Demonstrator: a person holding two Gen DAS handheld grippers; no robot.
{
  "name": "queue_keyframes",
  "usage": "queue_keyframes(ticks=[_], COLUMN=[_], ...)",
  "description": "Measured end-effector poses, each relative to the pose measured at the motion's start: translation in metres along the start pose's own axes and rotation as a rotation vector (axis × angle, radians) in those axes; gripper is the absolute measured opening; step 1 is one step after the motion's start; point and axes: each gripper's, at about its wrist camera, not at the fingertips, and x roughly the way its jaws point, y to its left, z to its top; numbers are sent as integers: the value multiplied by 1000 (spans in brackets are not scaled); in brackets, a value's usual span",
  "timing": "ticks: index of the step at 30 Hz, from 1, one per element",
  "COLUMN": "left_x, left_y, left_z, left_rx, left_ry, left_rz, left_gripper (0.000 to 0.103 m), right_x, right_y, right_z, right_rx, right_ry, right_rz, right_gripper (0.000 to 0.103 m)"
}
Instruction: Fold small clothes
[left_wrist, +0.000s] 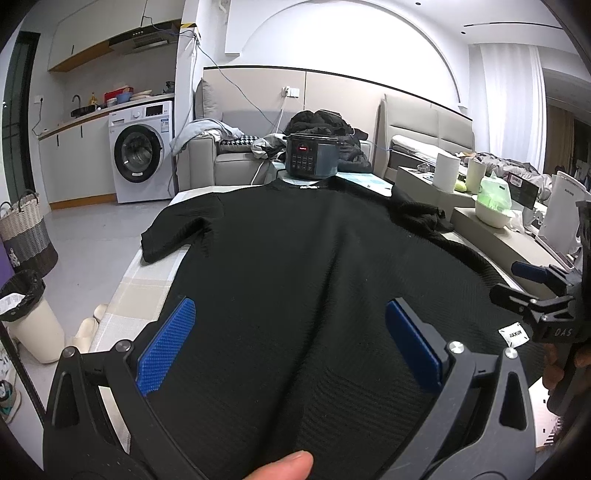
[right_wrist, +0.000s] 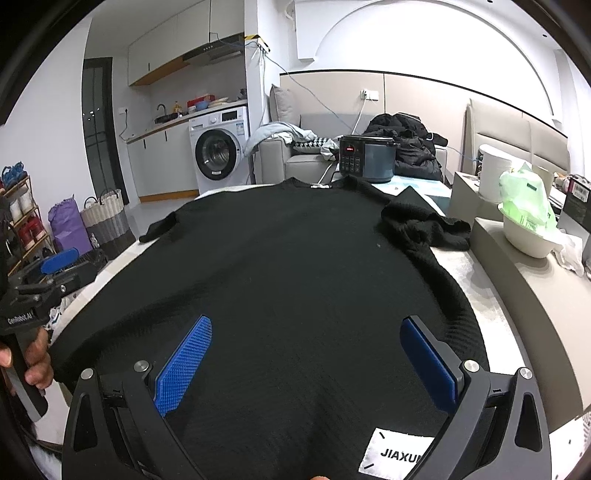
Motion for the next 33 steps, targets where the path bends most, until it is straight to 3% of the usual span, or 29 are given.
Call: queue_keyframes(ticks=[33], left_x=[10], left_y=[8], left_z=[-6], left_rx=[33], left_ry=[20], left_rz=[-1], left_gripper=[102], right_x=[1], right_y=[-7], right_z=[-1], right_rx=[0], right_ry=[13], right_rz=[-27], right_gripper=[103])
